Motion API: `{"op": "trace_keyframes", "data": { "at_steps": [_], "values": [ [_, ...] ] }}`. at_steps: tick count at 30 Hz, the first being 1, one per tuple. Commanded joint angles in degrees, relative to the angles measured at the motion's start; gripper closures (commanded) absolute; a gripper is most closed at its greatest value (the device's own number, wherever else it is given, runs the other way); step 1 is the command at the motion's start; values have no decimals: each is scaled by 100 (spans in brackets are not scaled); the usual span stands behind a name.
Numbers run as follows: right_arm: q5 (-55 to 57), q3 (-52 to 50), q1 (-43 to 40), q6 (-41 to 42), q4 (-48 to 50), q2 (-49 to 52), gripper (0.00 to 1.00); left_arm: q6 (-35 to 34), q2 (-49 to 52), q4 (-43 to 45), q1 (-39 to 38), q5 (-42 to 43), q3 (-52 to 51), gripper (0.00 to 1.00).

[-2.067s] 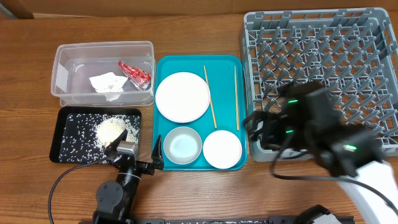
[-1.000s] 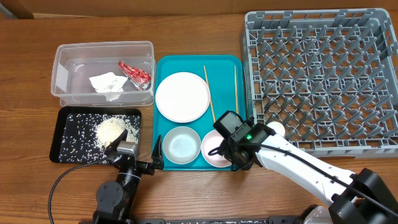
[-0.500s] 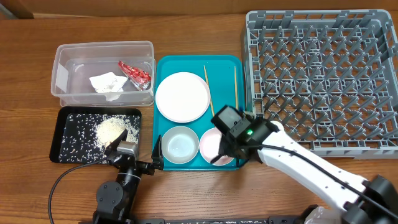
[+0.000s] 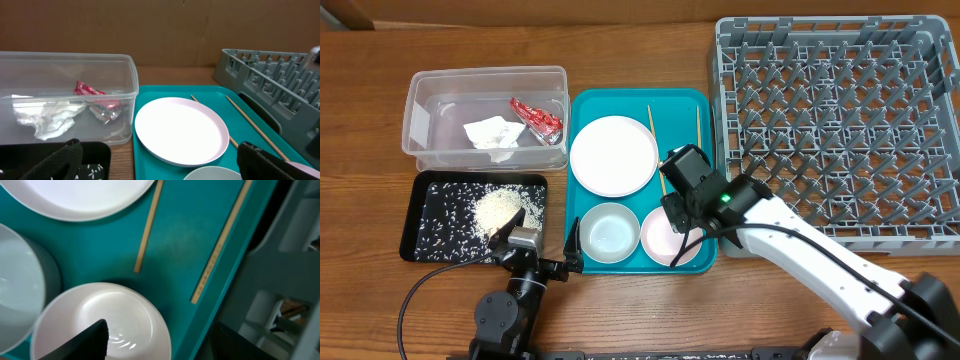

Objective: Sort waste into correct bins and load items into the dishwasher
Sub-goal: 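Grasp the pink bowl with the right gripper and lift it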

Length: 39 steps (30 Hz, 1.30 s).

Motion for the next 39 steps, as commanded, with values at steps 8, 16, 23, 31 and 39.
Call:
{"op": "trace_keyframes", "data": {
  "at_steps": [8,16,23,31,39],
  "values": [
    [72,-103,4,-813,-4,881,46,0,-63,-9,26,46,-20,0],
    [398,162,4,-787,-501,822,92,0,-63,-9,26,46,-20,0],
    [494,1038,4,-332,-1145,444,96,2,-63,-9,26,46,-20,0],
    [3239,1746,2,2015,-2072,-229,96,2,-63,-9,26,46,-20,0],
    [5654,1744,-625,4218,-3036,-299,96,2,-63,-9,26,46,-20,0]
  ]
}}
